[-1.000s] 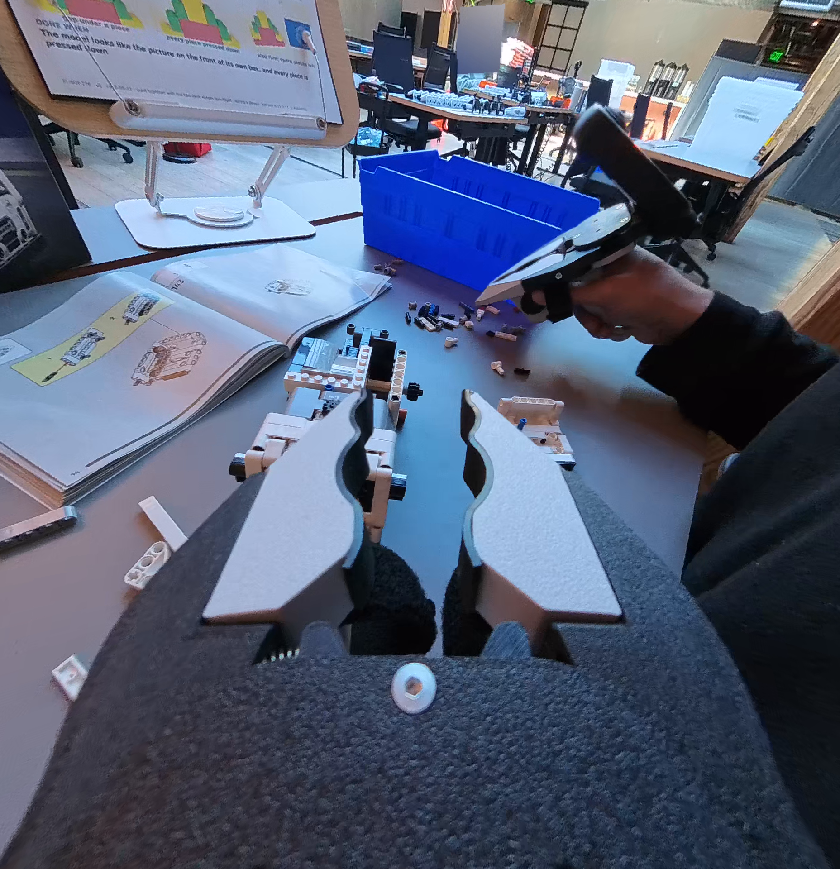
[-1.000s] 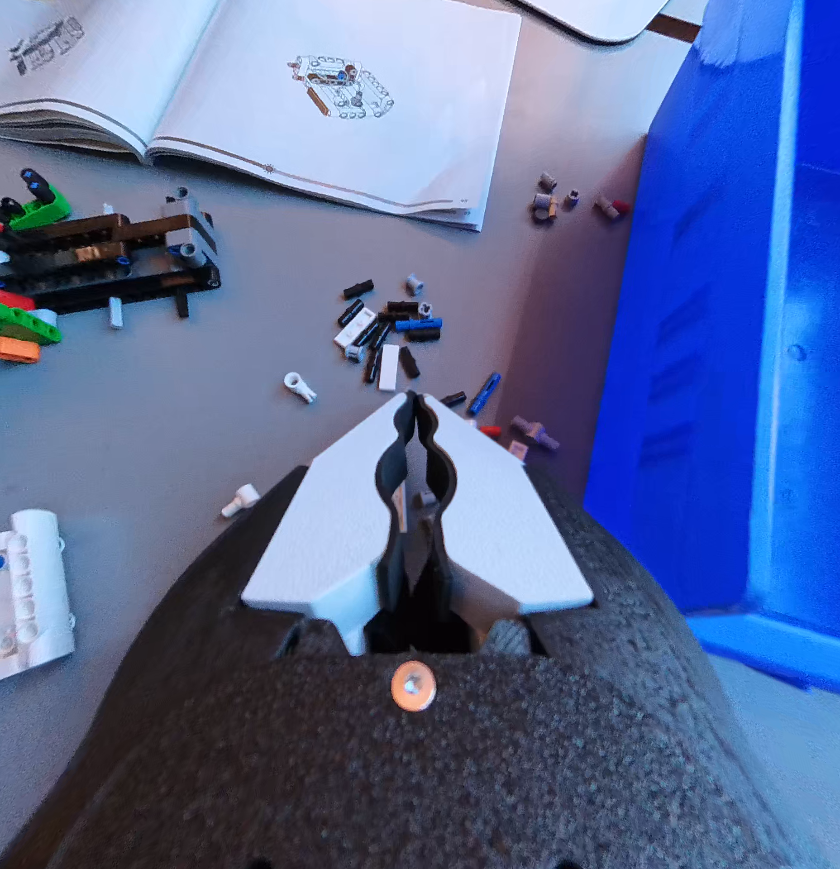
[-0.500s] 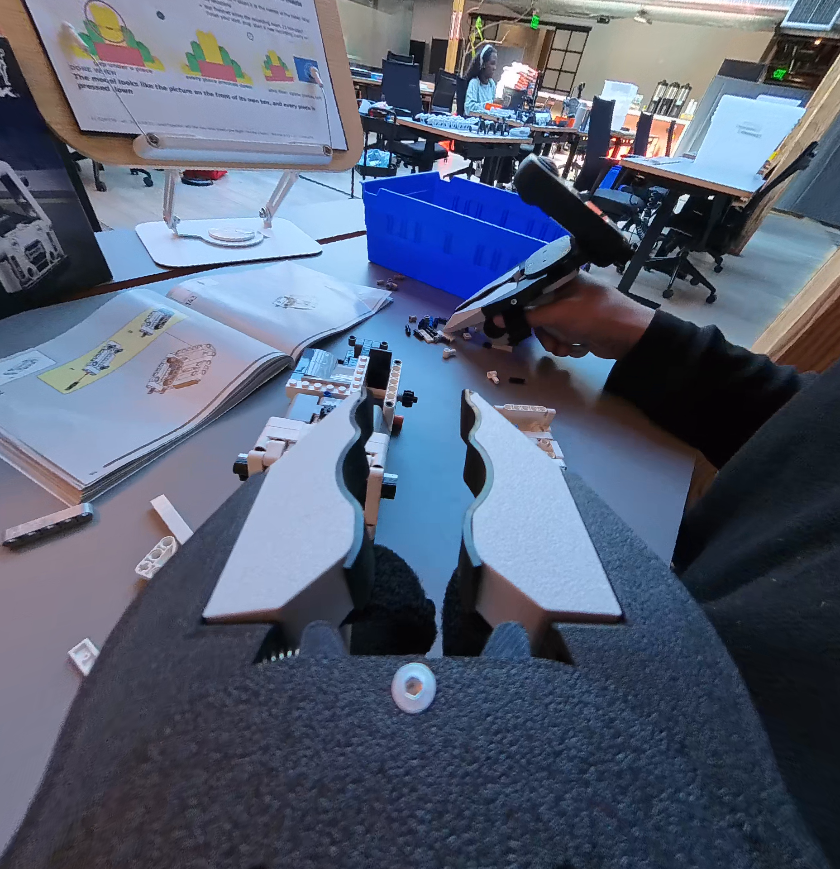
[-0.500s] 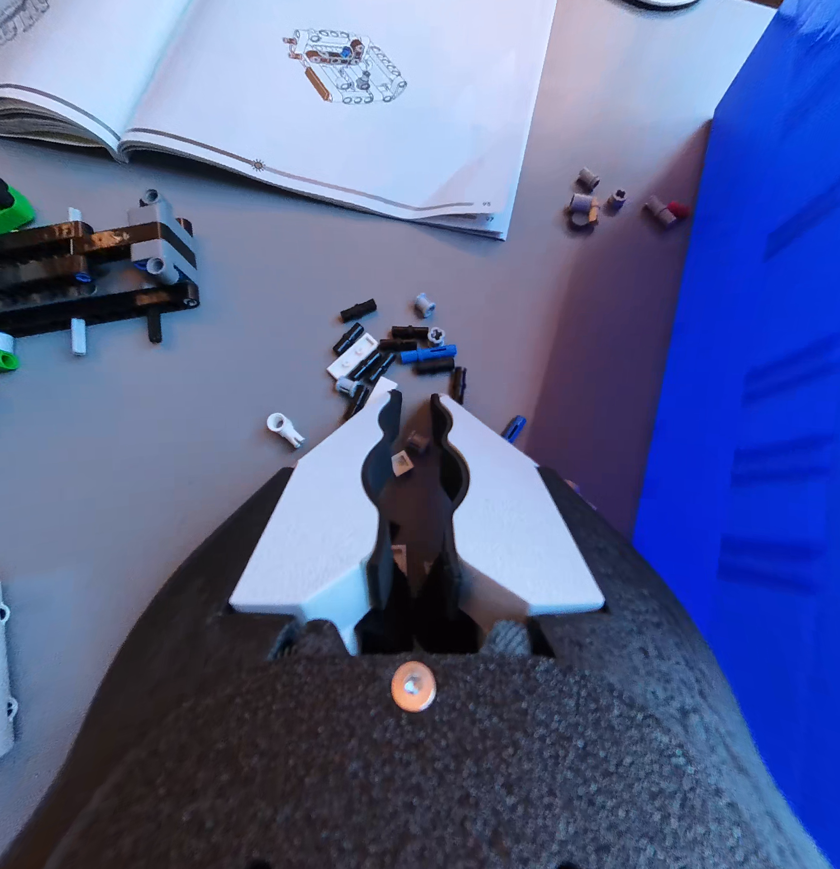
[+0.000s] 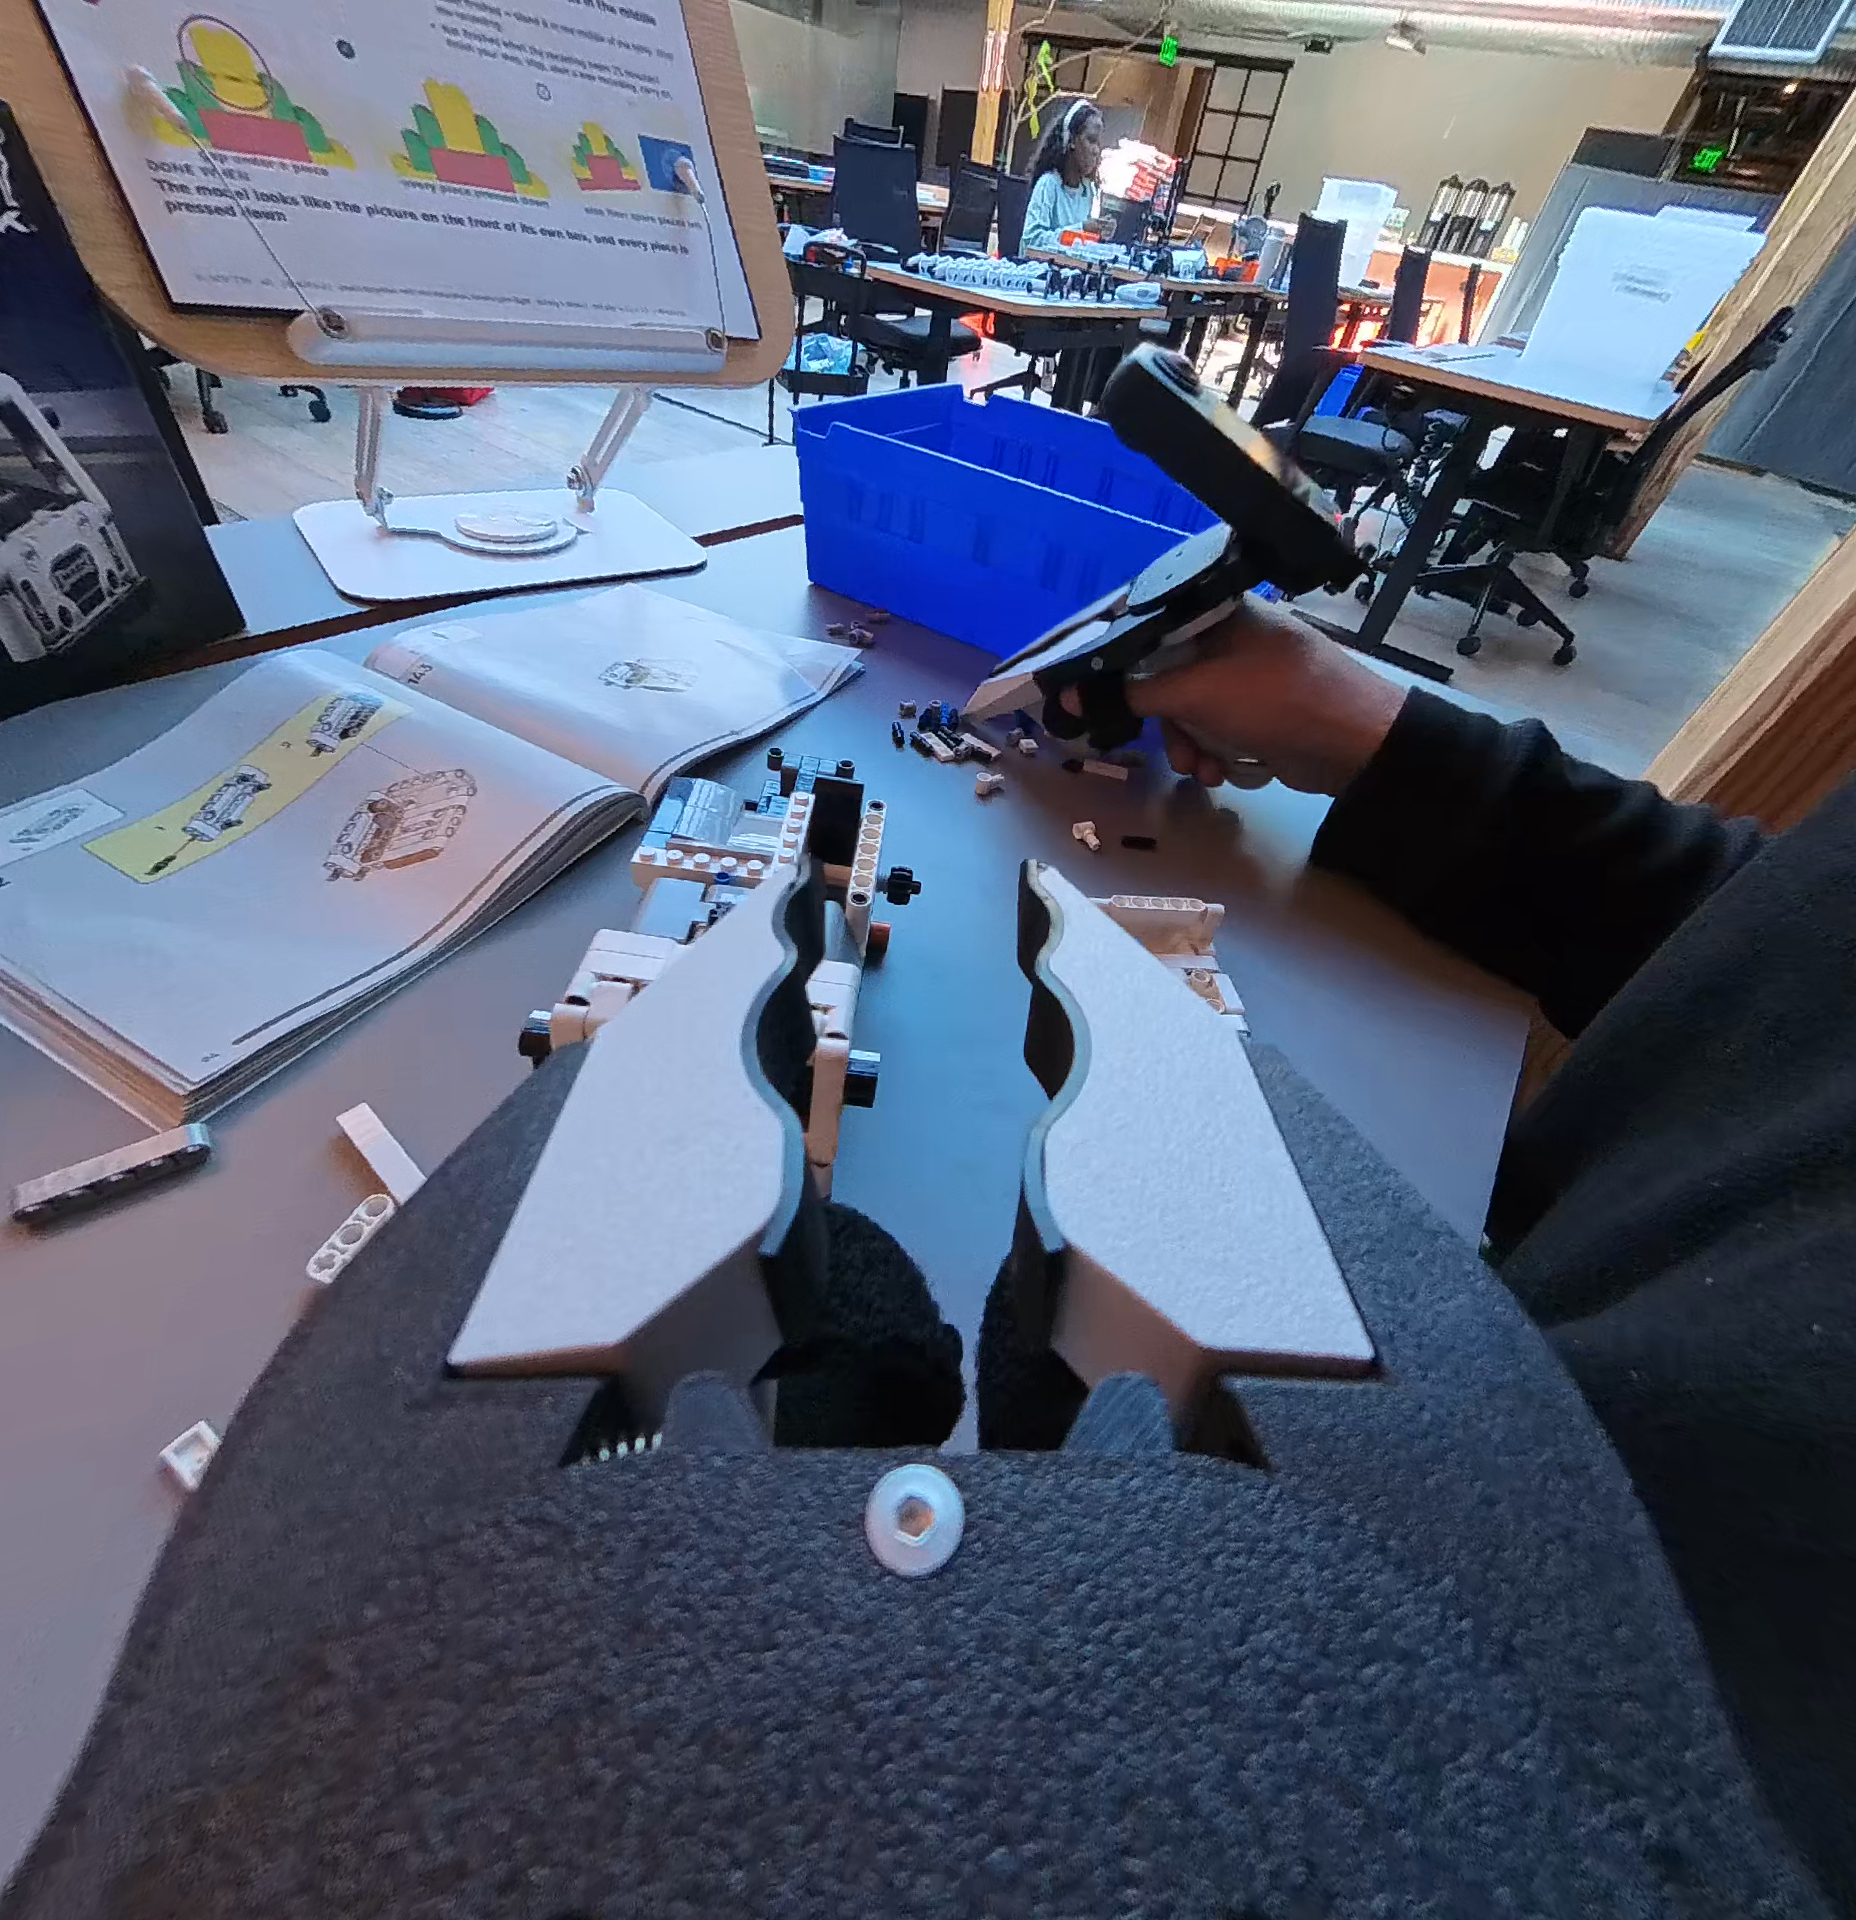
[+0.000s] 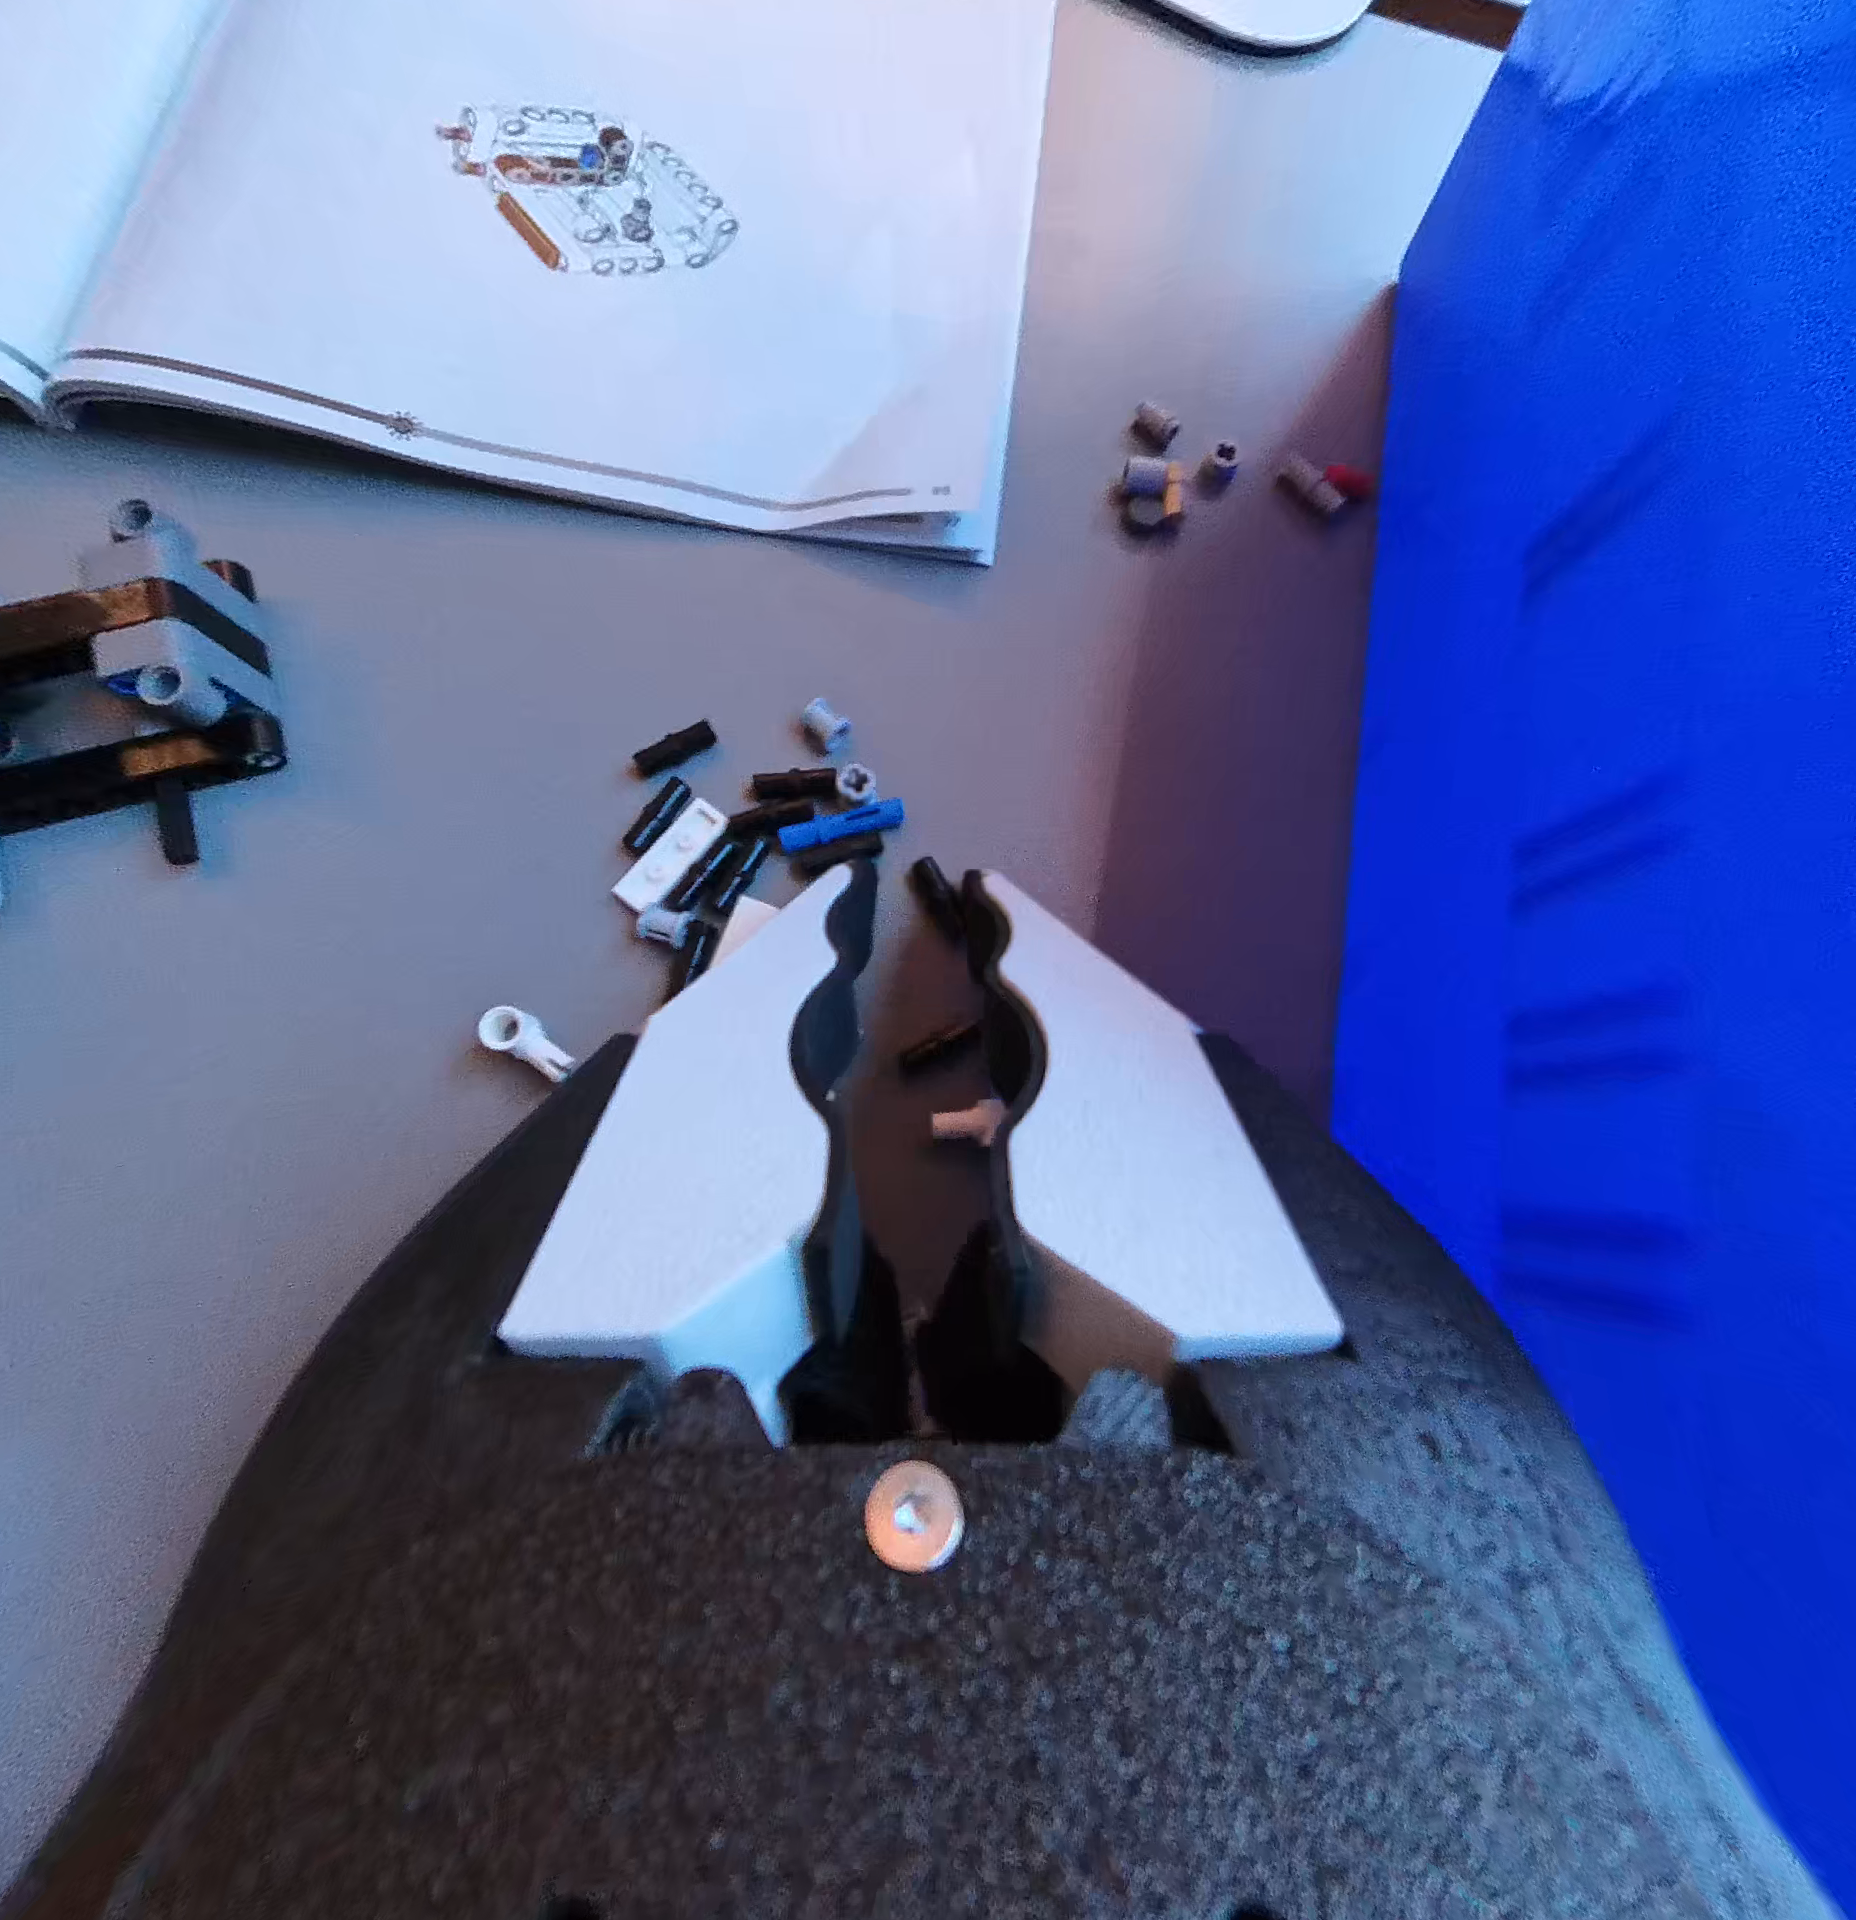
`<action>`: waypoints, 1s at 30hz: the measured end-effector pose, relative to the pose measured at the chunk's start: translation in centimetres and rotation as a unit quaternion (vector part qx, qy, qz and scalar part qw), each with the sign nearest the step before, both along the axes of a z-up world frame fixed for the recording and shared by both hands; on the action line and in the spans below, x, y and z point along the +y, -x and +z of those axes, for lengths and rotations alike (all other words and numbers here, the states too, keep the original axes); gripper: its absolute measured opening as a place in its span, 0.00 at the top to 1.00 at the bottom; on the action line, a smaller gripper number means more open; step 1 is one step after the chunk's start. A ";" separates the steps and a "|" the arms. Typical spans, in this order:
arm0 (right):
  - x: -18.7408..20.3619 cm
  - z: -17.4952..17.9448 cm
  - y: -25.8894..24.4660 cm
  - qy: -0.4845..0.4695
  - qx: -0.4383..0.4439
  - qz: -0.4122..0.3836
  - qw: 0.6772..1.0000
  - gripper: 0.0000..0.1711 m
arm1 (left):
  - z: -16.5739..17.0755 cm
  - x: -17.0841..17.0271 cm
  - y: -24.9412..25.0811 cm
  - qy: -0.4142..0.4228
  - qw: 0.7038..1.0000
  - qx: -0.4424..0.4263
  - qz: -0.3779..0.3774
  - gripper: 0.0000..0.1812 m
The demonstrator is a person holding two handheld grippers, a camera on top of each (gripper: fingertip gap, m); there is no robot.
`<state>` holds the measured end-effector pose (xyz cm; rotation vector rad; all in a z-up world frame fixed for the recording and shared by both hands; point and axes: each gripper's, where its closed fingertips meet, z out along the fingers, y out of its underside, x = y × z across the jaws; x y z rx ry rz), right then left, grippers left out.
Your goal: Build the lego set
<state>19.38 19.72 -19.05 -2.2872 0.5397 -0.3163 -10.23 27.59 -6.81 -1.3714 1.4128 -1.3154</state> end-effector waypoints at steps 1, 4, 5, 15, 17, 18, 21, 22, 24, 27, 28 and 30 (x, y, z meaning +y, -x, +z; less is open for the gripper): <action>0.0 0.0 0.2 0.000 0.005 0.004 1.000 0.92 | 0.0 0.1 0.0 0.000 1.000 0.000 0.001 0.80; -0.2 -0.1 0.5 0.009 0.005 0.010 1.000 0.97 | 0.1 0.0 0.0 0.003 1.000 -0.002 0.001 0.80; -0.2 -0.1 0.8 0.010 0.008 0.017 1.000 0.97 | 0.1 0.0 0.0 0.003 1.000 -0.002 0.000 0.80; -5.4 2.7 10.6 0.034 0.038 0.181 0.982 0.97 | 0.4 -0.6 -0.1 0.002 1.000 -0.007 -0.009 0.81; -7.5 1.6 11.6 0.062 0.063 0.184 0.979 0.97 | 0.2 -1.0 -0.3 0.007 1.000 -0.006 -0.018 0.81; -7.9 1.5 11.6 0.058 0.059 0.179 0.980 0.97 | 0.1 -1.2 -0.4 0.006 1.000 -0.005 -0.021 0.81; -8.5 1.0 11.8 0.060 0.070 0.174 0.980 0.97 | 0.0 -1.8 -0.5 -0.001 1.000 -0.003 -0.030 0.81; -8.5 0.9 12.0 0.059 0.071 0.179 0.979 0.97 | 0.1 -2.0 -0.4 -0.005 0.999 -0.003 -0.031 0.81; -8.3 0.6 12.1 0.062 0.068 0.185 0.979 0.97 | 0.2 -2.3 -0.3 -0.011 0.999 -0.003 -0.030 0.81; -8.0 0.1 12.2 0.068 0.061 0.190 0.977 0.97 | 0.3 -2.3 0.1 -0.012 1.000 -0.004 -0.024 0.81; -8.0 -0.1 12.3 0.071 0.060 0.193 0.977 0.97 | 0.4 -2.2 0.2 -0.010 1.000 -0.005 -0.022 0.81; -7.8 -0.1 12.4 0.067 0.055 0.195 0.977 0.97 | 0.5 -2.2 0.3 -0.006 1.000 -0.007 -0.019 0.81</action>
